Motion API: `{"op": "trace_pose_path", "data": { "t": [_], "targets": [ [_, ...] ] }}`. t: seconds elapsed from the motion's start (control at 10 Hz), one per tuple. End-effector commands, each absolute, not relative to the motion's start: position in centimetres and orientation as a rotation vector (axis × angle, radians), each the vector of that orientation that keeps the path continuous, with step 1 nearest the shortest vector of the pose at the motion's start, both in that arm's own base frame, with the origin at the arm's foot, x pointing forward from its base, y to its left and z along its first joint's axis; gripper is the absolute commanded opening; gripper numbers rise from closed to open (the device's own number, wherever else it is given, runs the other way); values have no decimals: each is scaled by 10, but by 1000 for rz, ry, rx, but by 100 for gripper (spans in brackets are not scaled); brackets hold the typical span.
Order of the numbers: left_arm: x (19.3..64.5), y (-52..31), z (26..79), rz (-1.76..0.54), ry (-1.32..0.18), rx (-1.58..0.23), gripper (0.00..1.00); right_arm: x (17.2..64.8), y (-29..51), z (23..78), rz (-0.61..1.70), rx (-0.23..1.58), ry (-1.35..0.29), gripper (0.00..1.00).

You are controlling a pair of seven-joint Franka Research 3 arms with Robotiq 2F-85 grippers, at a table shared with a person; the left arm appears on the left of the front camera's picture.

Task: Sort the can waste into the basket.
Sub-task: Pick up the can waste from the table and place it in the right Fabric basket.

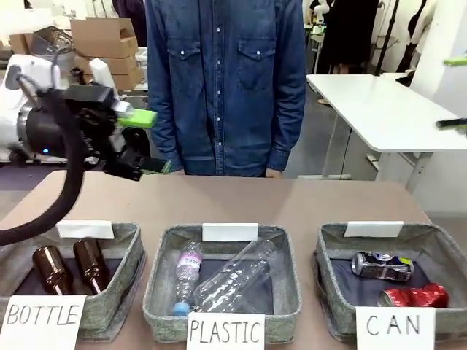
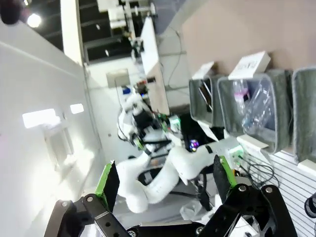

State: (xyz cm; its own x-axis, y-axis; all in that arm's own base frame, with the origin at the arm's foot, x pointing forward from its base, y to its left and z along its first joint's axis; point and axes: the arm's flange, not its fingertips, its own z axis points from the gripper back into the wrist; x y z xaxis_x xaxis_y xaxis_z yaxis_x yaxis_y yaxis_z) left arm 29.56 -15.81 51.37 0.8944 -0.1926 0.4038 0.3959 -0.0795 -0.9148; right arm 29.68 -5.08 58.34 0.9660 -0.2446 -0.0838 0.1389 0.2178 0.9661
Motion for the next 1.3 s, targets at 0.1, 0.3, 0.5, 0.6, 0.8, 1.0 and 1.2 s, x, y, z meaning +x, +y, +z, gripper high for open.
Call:
{"op": "trace_pose_path", "data": {
  "t": [0.1, 0.3, 0.5, 0.6, 0.8, 1.0, 1.2],
  "targets": [
    [328, -118, 442, -333, -29, -1879, 100, 271, 20, 568, -246, 1347, -70, 100],
    [335, -111, 432, -284, -47, -1894, 100, 274, 40, 556, -269, 1378, 29, 100],
    [345, -105, 426, -300, -10, -1896, 100, 297, 50, 553, -397, 1338, -23, 100],
    [345, -105, 426, -300, -10, -1896, 100, 278, 37, 557, -250, 1349, 3, 100],
    [345, -105, 426, -300, -10, -1896, 100, 278, 37, 557, -250, 1349, 3, 100],
    [345, -105, 426, -300, -10, -1896, 100, 278, 37, 557, -250, 1349, 3, 100],
    [345, -105, 426, -300, -10, -1896, 100, 278, 37, 557, -250, 1349, 3, 100]
  ]
}}
